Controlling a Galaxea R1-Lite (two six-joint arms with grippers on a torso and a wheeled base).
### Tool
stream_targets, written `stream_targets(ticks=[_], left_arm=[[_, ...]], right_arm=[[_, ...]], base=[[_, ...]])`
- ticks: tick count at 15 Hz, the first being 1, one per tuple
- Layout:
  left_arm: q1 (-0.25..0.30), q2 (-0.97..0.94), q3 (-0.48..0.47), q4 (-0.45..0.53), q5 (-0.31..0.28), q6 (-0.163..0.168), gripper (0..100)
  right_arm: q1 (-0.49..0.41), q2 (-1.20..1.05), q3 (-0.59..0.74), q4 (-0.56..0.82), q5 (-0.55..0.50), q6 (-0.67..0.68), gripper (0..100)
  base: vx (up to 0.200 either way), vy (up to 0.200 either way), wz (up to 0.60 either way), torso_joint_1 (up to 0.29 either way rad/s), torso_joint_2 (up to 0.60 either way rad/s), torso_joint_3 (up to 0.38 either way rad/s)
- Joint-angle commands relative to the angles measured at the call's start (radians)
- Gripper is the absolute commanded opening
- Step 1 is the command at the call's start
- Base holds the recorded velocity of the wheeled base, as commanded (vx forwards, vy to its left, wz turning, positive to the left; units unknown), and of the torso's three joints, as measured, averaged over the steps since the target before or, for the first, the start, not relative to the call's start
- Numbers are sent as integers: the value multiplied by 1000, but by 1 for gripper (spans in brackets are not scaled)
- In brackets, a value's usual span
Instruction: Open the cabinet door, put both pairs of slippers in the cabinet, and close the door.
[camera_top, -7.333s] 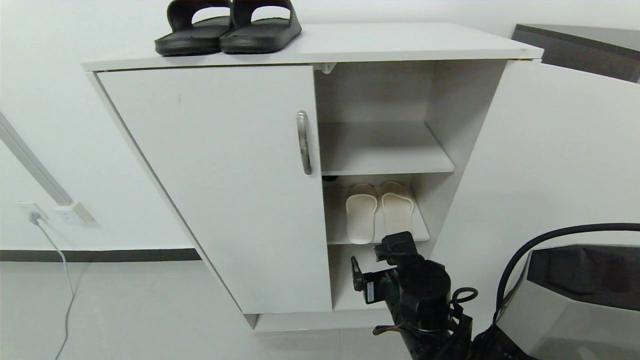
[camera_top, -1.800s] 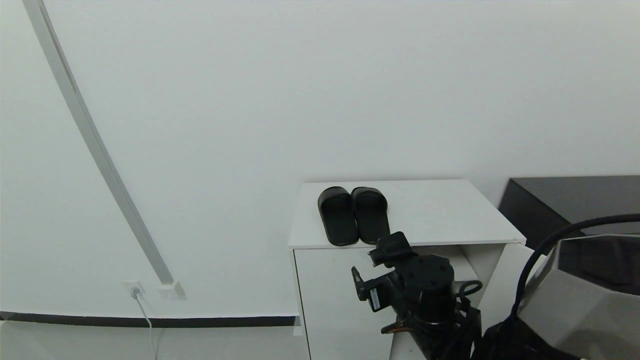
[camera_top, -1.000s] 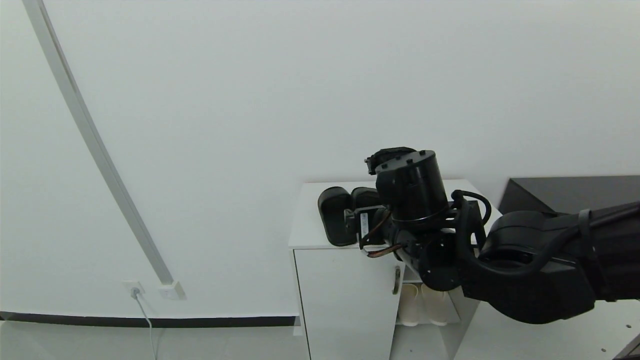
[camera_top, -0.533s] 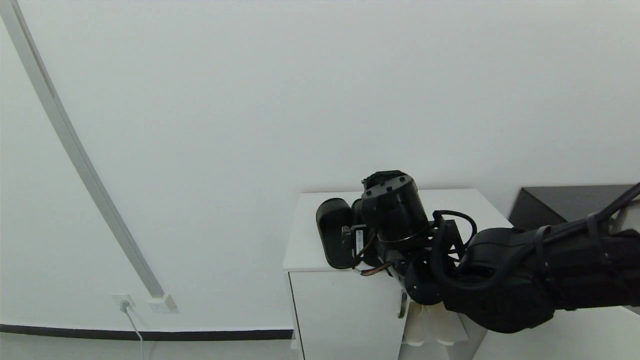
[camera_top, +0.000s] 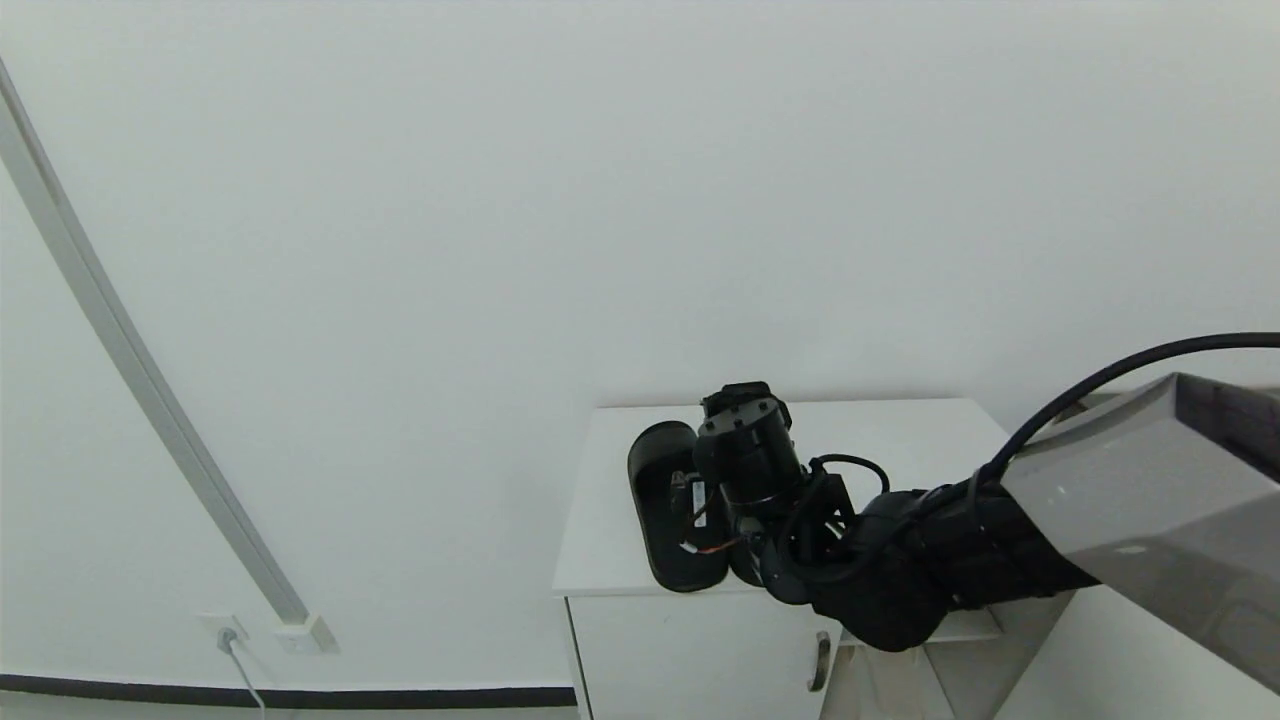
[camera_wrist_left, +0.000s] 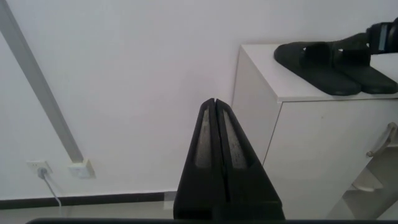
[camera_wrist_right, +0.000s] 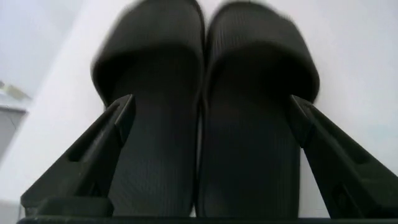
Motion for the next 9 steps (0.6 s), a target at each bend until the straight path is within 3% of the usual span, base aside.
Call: stream_targets(ticks=[1,6,9], left_arm=[[0,1,0,0,0,0,0],[0,1,0,0,0,0,0],[0,1,0,0,2,0,0]], right_arm=[[-30,83,-19,-23,26,-5,100],[-70,170,-53,-165,78,-88,100],[-88,216,-104,-184,78,-117,100]], base=[[0,0,0,0,0,0],[0,0,0,0,0,0],[0,0,0,0,0,0]])
